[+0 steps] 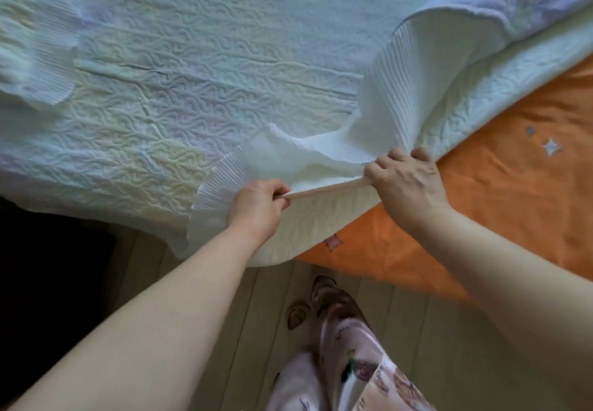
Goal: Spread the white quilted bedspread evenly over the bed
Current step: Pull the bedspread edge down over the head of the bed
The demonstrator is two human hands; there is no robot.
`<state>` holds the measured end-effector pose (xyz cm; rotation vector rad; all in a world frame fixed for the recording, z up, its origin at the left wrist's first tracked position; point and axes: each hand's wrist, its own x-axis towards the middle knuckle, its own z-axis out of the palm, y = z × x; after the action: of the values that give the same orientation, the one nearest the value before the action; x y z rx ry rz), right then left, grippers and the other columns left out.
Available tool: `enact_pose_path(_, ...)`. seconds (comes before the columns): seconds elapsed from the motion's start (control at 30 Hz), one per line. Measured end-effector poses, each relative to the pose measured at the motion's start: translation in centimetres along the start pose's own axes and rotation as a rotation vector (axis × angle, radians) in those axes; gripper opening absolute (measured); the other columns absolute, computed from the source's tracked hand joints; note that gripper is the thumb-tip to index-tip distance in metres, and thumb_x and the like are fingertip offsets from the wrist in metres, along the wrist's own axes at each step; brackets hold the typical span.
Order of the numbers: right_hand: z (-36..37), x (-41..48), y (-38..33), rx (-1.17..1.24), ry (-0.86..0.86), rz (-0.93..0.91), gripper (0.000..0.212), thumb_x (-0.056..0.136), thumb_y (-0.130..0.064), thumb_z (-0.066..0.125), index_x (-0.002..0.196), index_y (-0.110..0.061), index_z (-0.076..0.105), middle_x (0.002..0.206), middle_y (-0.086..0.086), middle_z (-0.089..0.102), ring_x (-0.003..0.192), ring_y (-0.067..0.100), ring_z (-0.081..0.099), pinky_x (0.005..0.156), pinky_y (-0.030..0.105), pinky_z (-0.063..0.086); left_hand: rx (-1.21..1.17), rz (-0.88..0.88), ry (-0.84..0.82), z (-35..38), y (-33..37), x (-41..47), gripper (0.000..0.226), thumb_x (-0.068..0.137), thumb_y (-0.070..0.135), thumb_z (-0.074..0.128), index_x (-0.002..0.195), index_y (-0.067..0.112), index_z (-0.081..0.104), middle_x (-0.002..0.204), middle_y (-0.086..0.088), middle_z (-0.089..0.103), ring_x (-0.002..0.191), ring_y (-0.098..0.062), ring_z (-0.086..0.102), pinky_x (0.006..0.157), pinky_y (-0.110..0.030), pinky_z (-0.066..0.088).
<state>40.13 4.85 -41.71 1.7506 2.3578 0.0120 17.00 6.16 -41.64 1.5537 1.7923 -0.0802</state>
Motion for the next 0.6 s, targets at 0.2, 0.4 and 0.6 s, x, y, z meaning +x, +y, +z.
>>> enact_pose_path(0.2, -0.4, -5.0, 0.2, 0.01, 0.04, 0.16, 0.022, 0.059, 0.004, 0.062, 0.068, -0.015, 0.063, 0.055, 0.0, 0.057, 0.067, 0.026, 0.061, 0.066, 0.035, 0.021, 0.048, 0.135, 0.003, 1.8, 1.6, -3.5, 0.017, 0.088, 0.023, 0.063, 0.102, 0.025, 0.072, 0.104, -0.006, 0.073, 0.103, -0.027, 0.065, 0.087, -0.035, 0.052)
enact_pose_path(0.4, -0.9, -10.7, 0.0, 0.018, 0.032, 0.213, 0.027, 0.067, 0.003, 0.068, 0.079, -0.022, 0.067, 0.07, -0.003, 0.065, 0.078, 0.024, 0.062, 0.07, 0.034, 0.02, 0.076, 0.204, 0.048, 3.0, 1.6, -8.3, 0.019, 0.09, 0.026, 0.06, 0.106, 0.027, 0.071, 0.107, -0.002, 0.072, 0.103, -0.025, 0.064, 0.085, -0.032, 0.05)
enact_pose_path(0.6, -1.6, -15.8, 0.0, 0.086, -0.03, 0.257, 0.026, 0.081, -0.003, 0.061, 0.09, -0.027, 0.068, 0.082, -0.004, 0.067, 0.09, 0.024, 0.06, 0.073, 0.033, 0.021, 0.091, 0.238, -0.008, 5.0, 2.1, -11.8, 0.02, 0.09, 0.025, 0.06, 0.108, 0.026, 0.07, 0.107, -0.002, 0.071, 0.103, -0.023, 0.064, 0.086, -0.032, 0.051)
